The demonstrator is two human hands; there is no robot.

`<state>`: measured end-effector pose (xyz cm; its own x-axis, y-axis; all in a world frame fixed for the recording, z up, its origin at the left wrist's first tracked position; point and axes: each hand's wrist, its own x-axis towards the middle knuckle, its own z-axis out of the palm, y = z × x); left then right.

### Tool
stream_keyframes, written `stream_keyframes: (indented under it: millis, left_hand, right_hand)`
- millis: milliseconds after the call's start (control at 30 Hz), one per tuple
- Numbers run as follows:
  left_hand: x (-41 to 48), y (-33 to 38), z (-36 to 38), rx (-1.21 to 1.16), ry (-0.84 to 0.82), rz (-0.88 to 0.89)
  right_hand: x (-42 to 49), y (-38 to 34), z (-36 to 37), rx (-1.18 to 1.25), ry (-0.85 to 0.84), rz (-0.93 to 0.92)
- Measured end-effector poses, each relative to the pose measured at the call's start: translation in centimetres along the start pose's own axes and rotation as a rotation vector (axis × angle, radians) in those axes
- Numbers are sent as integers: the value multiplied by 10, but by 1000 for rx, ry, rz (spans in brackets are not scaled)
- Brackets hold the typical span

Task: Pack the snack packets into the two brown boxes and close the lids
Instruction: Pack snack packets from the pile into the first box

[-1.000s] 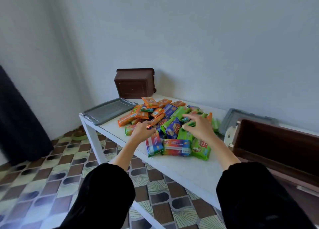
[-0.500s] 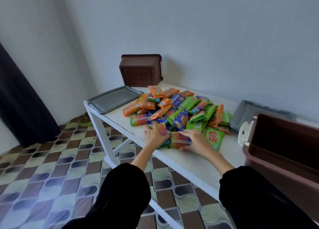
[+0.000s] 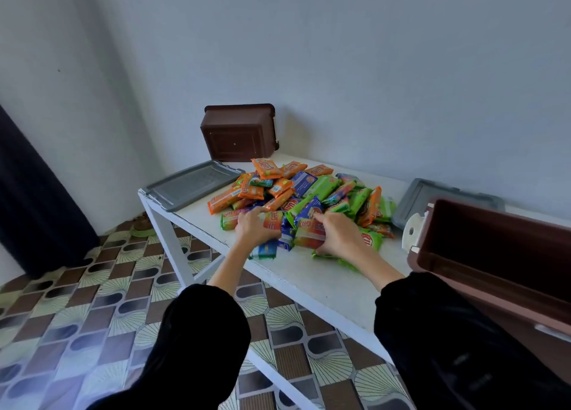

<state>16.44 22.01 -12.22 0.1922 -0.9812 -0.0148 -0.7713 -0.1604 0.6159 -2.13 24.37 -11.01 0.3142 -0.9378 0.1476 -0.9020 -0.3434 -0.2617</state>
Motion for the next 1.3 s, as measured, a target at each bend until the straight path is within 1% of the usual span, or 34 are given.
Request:
stream_keyframes:
  millis: [100, 267, 400, 533, 700, 900, 1000, 1100, 1300]
  left_hand:
    - [-1, 26, -23, -29, -16, 185]
    - [-12, 106, -34, -30, -130, 564]
    - [-21, 172, -6, 18, -259, 778]
    - [-35, 223, 34, 121, -390, 972]
    - [-54, 268, 91, 267, -575, 1123]
    - [-67, 296, 156, 579, -739, 1216]
    - [-66, 290, 182, 694, -741, 1244]
    - [-67, 282, 197, 719, -742, 1280]
    - [-66, 278, 205, 773, -729, 1334]
  right_hand:
    - [-3, 4, -36, 6, 122, 88]
    - [-32, 34, -103, 12, 264, 227]
    - [-71, 76, -140, -50, 262, 369]
    - [-114, 128, -157, -85, 188, 522]
    - [-159, 183, -158, -84, 56, 636]
    - [-182, 218, -139, -113, -132, 652]
    - [-187, 229, -125, -154, -199, 640]
    - [-189, 237, -115, -184, -244, 634]
    - [-186, 244, -106, -198, -270, 596]
